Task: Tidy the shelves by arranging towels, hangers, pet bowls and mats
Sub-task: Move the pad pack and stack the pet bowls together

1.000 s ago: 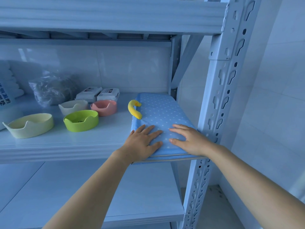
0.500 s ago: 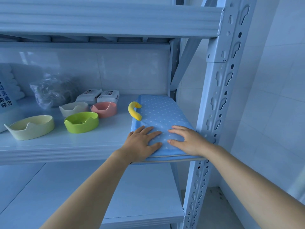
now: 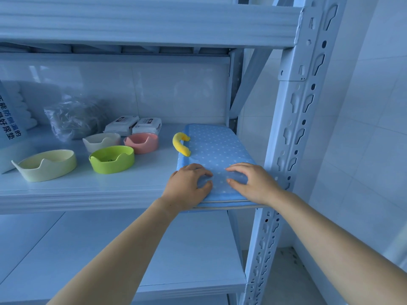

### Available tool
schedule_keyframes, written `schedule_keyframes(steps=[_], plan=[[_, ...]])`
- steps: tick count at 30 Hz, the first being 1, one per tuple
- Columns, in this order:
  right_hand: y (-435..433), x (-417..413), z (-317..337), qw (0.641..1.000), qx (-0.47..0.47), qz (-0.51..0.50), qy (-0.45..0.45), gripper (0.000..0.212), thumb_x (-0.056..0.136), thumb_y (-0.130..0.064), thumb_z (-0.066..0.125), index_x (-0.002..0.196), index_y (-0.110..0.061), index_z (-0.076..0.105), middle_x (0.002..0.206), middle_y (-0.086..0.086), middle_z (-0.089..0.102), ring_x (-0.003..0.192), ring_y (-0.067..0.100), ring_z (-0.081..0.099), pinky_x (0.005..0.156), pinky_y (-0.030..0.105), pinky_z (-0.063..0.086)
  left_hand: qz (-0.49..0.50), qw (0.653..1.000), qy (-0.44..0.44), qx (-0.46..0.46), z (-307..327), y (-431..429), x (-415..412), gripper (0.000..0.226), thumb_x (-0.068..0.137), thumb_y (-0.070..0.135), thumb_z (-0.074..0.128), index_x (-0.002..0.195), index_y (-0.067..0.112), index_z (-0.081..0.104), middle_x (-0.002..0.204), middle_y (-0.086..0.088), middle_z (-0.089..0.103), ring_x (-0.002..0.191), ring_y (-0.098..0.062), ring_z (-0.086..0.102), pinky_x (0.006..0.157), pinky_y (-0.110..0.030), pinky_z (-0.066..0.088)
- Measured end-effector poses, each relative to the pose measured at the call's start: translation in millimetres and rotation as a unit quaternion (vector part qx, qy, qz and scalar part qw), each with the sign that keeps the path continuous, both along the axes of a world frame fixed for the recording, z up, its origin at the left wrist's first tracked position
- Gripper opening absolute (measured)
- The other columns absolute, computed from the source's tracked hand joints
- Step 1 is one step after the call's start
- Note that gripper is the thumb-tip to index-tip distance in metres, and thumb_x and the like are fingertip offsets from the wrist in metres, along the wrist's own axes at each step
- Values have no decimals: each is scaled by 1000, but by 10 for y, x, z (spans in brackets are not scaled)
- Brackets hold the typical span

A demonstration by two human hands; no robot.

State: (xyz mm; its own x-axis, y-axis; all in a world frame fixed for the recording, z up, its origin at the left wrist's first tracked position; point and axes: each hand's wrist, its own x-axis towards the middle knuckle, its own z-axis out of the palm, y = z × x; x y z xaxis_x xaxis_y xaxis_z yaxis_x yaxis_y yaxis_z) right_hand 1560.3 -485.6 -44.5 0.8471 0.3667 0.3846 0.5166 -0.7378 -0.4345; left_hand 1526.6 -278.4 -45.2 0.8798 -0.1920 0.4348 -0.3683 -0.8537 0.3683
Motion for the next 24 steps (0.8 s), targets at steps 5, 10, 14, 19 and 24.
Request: schedule_keyframes(steps=[5,10,14,19,24], plan=[[158,-96,96,999,12,23,-26,29,85,-37,61,112,-27,64,119,-13,61,115,4,52,98,24,40,8,997,-37,-62,70,39,-81,21,87,30,56,105,28,65,116,10,57,105,-11,54,86,-29,43],[407,-139,175,998,23,53,-35,25,84,-34,63,108,-26,67,115,-12,64,111,5,55,96,26,43,43,995,-53,-71,121,200,-160,20,88,31,56,104,28,66,114,10,59,101,-11,56,75,-23,39],[623,-122,205,997,32,62,-27,21,84,-34,63,104,-29,69,111,-15,66,107,3,56,89,21,43,60,993,-42,-96,157,410,-233,19,88,28,55,102,27,67,113,9,58,99,-12,56,80,-30,46],[1028,-137,228,995,34,91,-17,20,85,-35,62,103,-30,69,108,-16,66,104,3,57,88,24,45,64,994,-39,-81,171,786,-347,20,89,33,55,106,30,64,113,12,58,75,-4,54,72,-28,46],[1596,-155,294,991,32,126,-18,23,84,-38,63,105,-31,67,108,-17,66,103,3,56,86,23,44,103,993,-27,-56,201,1346,-452,25,88,40,53,112,36,58,116,17,54,50,3,48,63,-25,38]])
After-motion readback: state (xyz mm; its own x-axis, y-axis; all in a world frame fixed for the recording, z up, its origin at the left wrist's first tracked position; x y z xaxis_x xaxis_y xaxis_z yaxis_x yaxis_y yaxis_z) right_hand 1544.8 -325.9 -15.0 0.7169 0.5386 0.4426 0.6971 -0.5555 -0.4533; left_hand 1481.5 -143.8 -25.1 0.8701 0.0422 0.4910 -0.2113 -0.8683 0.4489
